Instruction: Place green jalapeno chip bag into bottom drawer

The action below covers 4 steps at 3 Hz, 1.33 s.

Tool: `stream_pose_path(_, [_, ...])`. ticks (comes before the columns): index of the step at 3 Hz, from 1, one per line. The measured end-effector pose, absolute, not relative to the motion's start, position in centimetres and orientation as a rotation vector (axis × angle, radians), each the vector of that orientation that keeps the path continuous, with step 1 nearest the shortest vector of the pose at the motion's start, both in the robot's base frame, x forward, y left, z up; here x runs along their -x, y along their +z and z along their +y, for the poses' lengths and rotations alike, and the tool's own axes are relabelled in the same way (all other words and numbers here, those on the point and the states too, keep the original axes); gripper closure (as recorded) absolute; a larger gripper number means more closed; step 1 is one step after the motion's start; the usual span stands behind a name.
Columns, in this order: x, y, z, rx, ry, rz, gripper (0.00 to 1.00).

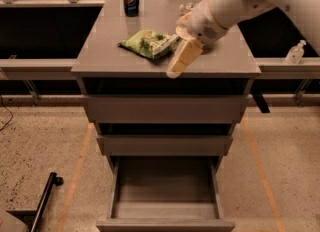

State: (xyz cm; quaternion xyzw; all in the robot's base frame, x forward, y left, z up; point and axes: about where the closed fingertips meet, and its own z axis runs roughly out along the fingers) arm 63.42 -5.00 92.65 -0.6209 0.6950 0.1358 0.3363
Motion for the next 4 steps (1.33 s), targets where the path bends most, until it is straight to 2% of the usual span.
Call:
stream_pose_path(2, [-64.4, 91.8, -3.4, 1.572, 0.410, 1.788, 0.00])
stream_pose_path(4, [-69.7, 88.8, 0.5, 1.495, 0.537, 1.726, 0.00])
